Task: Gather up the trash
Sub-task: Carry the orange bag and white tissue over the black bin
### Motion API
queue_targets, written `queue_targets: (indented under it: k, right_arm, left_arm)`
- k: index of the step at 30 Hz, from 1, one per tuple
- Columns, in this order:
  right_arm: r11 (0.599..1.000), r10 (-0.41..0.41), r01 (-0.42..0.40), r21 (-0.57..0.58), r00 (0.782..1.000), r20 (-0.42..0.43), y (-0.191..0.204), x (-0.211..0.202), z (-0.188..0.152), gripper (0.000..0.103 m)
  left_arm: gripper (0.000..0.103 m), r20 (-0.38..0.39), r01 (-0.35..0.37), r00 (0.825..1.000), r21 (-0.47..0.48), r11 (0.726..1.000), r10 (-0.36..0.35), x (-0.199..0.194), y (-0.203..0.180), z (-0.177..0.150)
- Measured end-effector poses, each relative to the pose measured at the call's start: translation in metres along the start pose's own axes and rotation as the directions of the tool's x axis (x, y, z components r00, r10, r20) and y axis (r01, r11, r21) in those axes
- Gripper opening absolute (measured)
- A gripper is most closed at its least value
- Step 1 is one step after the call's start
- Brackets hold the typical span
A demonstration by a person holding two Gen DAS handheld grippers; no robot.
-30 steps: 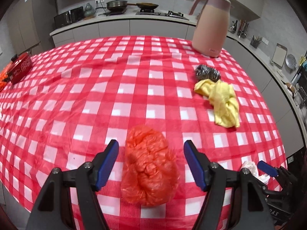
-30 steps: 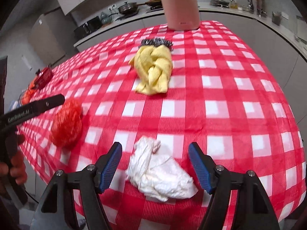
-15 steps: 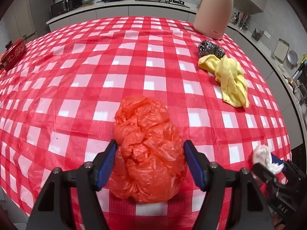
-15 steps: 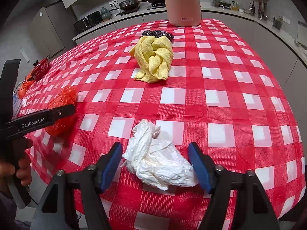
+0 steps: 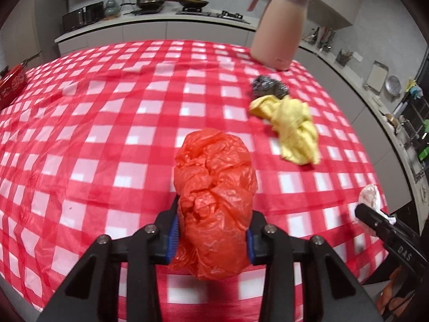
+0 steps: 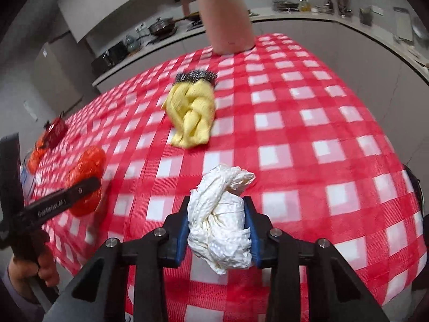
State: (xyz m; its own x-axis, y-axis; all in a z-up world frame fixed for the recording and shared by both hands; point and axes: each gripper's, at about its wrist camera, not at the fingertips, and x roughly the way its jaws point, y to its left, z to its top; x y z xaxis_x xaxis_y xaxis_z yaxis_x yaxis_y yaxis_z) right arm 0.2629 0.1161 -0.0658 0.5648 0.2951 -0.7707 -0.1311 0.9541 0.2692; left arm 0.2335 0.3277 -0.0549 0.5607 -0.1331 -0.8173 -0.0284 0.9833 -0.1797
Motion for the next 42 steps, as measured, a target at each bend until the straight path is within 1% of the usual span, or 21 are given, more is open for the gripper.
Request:
queue_targets:
  k: [4, 16, 21, 26, 29, 31, 33, 37, 42]
  right_arm:
    - [0.999, -0.010, 0.010, 0.040, 1.000, 0.019, -0.009, -0.008, 0.005, 0.039]
    - [0.993, -0.087, 0.083, 0.088, 0.995, 0.044, -0.031, -0.035, 0.000, 0.039]
    - [0.991, -0.091, 0.085, 0.101, 0.994, 0.059, -0.046, -0.044, -0.004, 0.039]
    - [0.995, -0.053, 0.048, 0.088, 0.997, 0.058, -0.072, -0.047, -0.003, 0.039]
    - [0.996, -0.030, 0.025, 0.084, 0.998, 0.057, -0.095, -0.054, -0.002, 0.039]
    - [0.996, -0.024, 0.018, 0.089, 0.997, 0.067, -0.116, -0.063, -0.001, 0.039]
    - [0.995, -0.028, 0.021, 0.097, 0.997, 0.073, -0.137, -0.072, 0.000, 0.039]
    - [0.989, -0.058, 0.045, 0.142, 0.994, 0.090, -0.186, -0.092, -0.002, 0.039]
    - [0.971, -0.121, 0.094, 0.221, 0.986, 0.112, -0.247, -0.118, -0.011, 0.039]
  left_arm:
    - [0.040, 0.010, 0.038, 0.999, 0.025, 0.999, -0.038, -0.005, -0.013, 0.003]
    - [0.040, 0.001, 0.144, 0.989, 0.096, 0.985, -0.145, -0.006, -0.061, 0.001]
    - [0.040, -0.002, 0.154, 0.988, 0.122, 0.981, -0.155, -0.004, -0.083, -0.002]
    - [0.040, 0.013, 0.129, 0.991, 0.104, 0.986, -0.131, -0.004, -0.112, -0.010]
    - [0.040, 0.005, 0.125, 0.992, 0.075, 0.989, -0.125, -0.002, -0.134, -0.015]
    - [0.040, 0.009, 0.119, 0.993, 0.081, 0.990, -0.120, -0.003, -0.153, -0.018]
    - [0.040, 0.008, 0.129, 0.991, 0.090, 0.988, -0.130, -0.002, -0.177, -0.019]
    - [0.040, -0.001, 0.165, 0.986, 0.116, 0.979, -0.166, 0.002, -0.222, -0.021]
    - [0.040, -0.035, 0.236, 0.972, 0.180, 0.955, -0.233, 0.011, -0.285, -0.025]
